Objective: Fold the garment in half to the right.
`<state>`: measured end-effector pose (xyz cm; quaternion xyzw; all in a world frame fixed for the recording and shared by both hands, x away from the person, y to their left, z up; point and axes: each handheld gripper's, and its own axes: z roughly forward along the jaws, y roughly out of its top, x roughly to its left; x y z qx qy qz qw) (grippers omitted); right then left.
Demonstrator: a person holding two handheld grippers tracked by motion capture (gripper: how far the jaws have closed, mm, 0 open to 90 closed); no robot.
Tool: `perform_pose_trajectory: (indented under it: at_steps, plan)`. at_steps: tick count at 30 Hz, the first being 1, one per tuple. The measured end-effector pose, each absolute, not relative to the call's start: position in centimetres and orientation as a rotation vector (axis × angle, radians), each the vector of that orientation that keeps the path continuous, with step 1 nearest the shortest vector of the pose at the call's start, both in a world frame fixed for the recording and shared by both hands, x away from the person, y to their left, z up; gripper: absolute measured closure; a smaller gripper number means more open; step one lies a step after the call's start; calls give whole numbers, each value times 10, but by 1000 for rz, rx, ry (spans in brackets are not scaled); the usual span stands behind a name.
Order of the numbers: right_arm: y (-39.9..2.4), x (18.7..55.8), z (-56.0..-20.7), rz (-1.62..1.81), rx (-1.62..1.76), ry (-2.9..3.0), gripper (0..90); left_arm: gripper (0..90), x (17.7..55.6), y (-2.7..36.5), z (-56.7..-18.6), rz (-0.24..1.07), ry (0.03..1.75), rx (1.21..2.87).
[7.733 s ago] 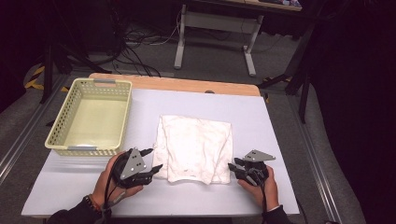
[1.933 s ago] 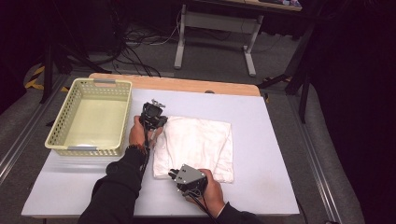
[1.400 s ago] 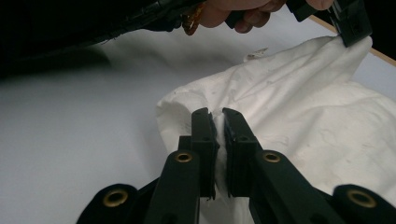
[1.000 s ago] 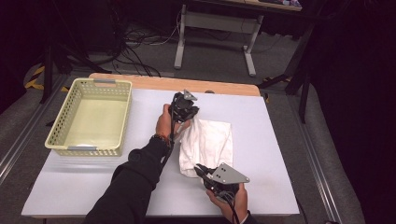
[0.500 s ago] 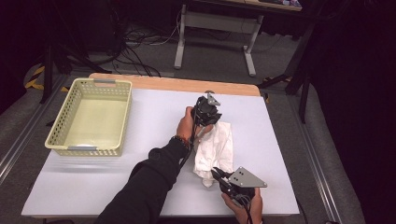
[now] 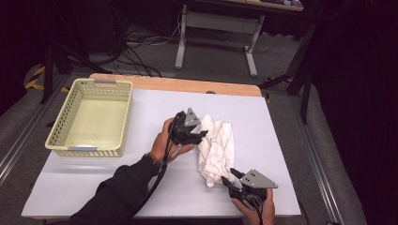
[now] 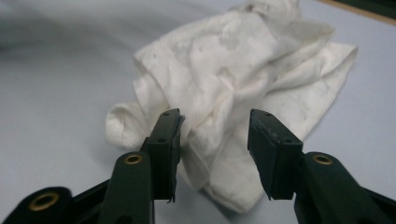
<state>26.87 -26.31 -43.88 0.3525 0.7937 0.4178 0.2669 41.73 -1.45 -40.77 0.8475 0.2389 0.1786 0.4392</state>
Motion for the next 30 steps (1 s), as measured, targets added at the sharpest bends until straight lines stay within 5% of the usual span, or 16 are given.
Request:
perform_pose_trajectory:
  at_steps: [7, 14, 22, 30]
  plan:
    - [-237, 272, -425, 1096, 798, 2144, 496, 373, 400, -6, -449, 297, 623, 2205]
    - [-201, 294, -430, 966, 711, 2213, 493, 401, 399, -20, -461, 300, 645, 2270]
    - [-215, 302, -433, 900, 791, 2161, 716, 484, 401, -24, -462, 267, 679, 2249]
    - [-260, 295, -422, 949, 929, 2048, 832, 511, 406, -16, -460, 261, 759, 2197]
